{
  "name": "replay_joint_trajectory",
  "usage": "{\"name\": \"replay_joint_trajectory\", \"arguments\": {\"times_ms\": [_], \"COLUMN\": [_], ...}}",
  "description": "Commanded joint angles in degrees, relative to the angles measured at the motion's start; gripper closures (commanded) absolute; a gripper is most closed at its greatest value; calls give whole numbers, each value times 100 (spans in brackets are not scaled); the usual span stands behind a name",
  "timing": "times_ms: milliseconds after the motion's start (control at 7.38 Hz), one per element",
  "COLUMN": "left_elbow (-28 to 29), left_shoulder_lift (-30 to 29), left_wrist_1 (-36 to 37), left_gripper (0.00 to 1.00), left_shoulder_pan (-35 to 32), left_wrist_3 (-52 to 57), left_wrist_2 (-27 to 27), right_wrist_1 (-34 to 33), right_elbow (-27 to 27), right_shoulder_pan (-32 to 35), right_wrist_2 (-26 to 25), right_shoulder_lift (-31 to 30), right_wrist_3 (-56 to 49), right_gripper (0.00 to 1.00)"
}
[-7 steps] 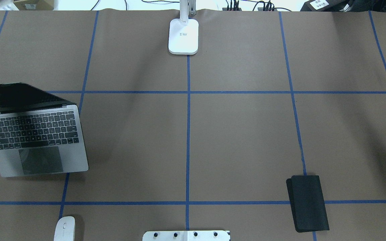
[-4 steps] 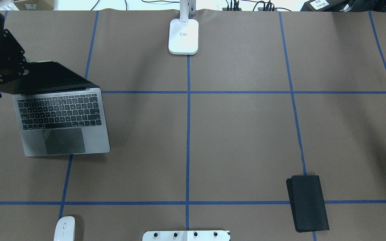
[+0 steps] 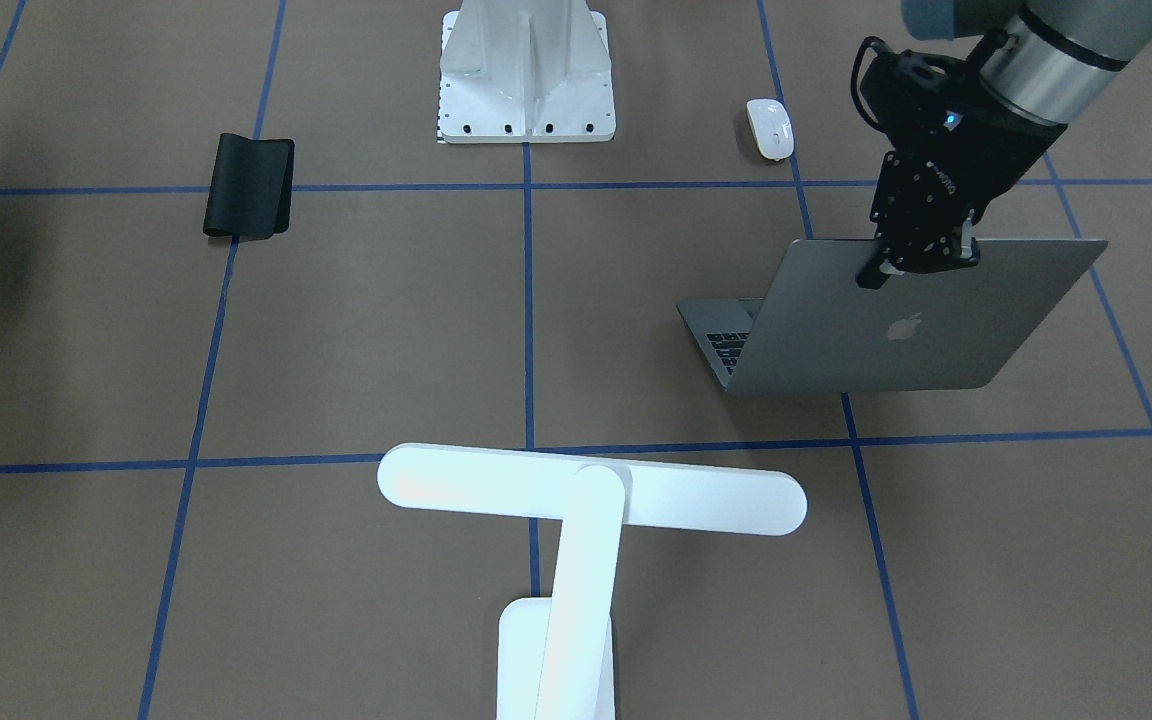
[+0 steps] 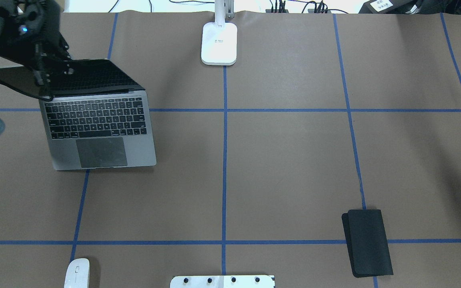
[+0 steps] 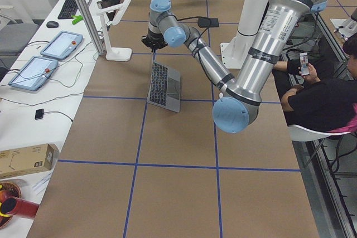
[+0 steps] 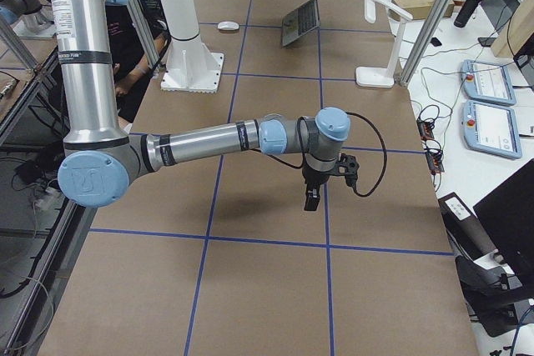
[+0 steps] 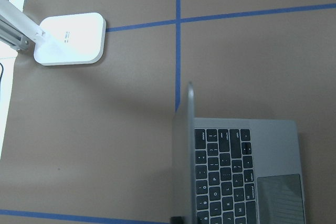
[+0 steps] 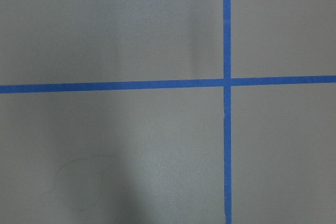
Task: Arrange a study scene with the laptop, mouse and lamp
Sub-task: 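Carry the laptop with the left gripper toward the white lamp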
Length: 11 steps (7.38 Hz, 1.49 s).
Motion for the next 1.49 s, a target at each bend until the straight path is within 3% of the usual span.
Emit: {"name": "replay_joint_trajectory", "arguments": {"times_ms": [0, 271, 949, 1356], "left_elbow": [310, 722, 742, 1128], "left_shoulder_lift": [-506, -945, -1123, -1438], "left_wrist_1": [44, 26, 9, -44], "left_gripper": [100, 100, 100, 100], "left_shoulder_pan": [519, 539, 548, 574], "left_wrist_3": [-614, -626, -11, 333], "left_wrist_2": [429, 430, 587, 588], "right_wrist_1": [9, 0, 0, 0], "right_elbow": [-9, -9, -132, -184], "right_shoulder_pan": [0, 0, 0, 0], "right_wrist_2": [1, 1, 1, -8], "right_shoulder_lift": [0, 0, 43, 43], "right_wrist_3": [0, 0, 9, 44], "right_gripper": [0, 0, 0, 0]}}
